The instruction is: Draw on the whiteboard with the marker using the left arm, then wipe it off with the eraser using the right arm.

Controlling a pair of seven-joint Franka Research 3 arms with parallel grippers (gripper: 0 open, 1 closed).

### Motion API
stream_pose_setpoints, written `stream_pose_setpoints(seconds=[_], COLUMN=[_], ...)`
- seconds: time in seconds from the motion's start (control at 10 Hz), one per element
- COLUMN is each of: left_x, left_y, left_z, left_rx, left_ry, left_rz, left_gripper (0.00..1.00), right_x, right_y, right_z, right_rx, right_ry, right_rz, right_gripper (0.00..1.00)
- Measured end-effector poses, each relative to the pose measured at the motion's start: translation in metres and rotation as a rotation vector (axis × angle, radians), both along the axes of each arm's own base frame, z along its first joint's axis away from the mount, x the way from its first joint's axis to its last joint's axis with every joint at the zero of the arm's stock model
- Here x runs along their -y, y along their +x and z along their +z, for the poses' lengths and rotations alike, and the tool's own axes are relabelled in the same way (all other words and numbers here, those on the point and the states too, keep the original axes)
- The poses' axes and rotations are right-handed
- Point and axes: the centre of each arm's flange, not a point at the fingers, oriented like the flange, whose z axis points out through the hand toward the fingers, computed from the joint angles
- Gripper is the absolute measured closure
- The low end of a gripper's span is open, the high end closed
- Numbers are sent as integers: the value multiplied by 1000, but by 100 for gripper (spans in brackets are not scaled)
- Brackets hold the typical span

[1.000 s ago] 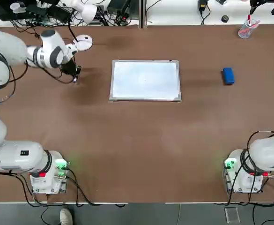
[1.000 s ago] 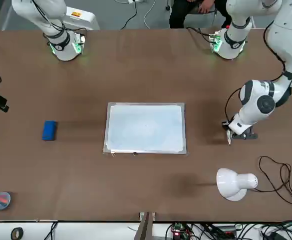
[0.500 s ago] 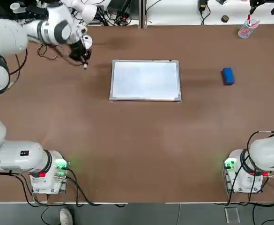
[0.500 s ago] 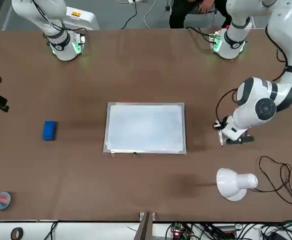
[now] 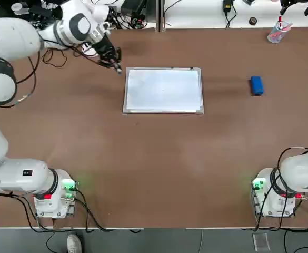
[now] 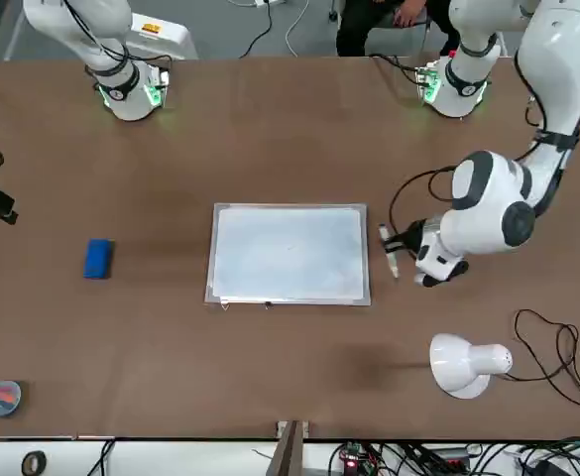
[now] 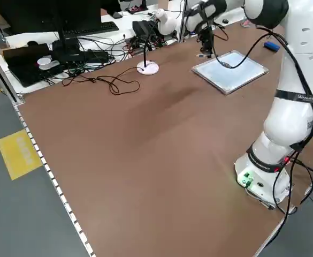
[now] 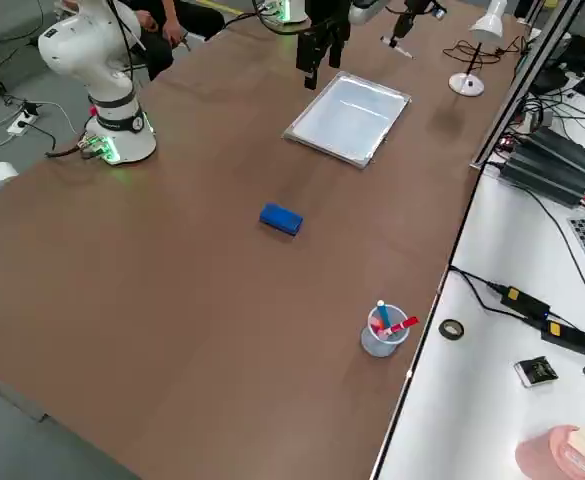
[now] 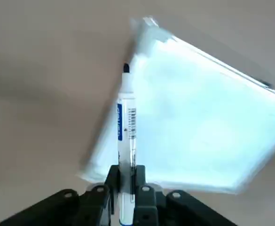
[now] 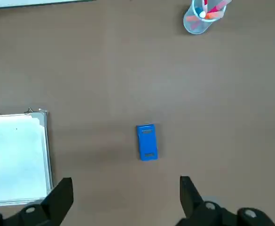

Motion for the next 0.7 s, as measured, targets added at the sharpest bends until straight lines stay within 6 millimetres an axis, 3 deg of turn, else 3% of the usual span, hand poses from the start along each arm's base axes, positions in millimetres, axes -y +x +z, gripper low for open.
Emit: stream_pose_setpoints(seconds=[0.4, 0.7], left_x=[81, 122], left_y=[-17, -24], left_z=[-5, -25], left_rx=[-246, -442], left_ry=[-198, -378], left_rz=[213, 379], left_gripper=[83, 83], right_x=[0, 0], right_y=[1, 1], right_z=[-1, -1], right_rx=[-1, -1], right_ry=[0, 0], right_rz=[2, 3], right_gripper=[0, 0])
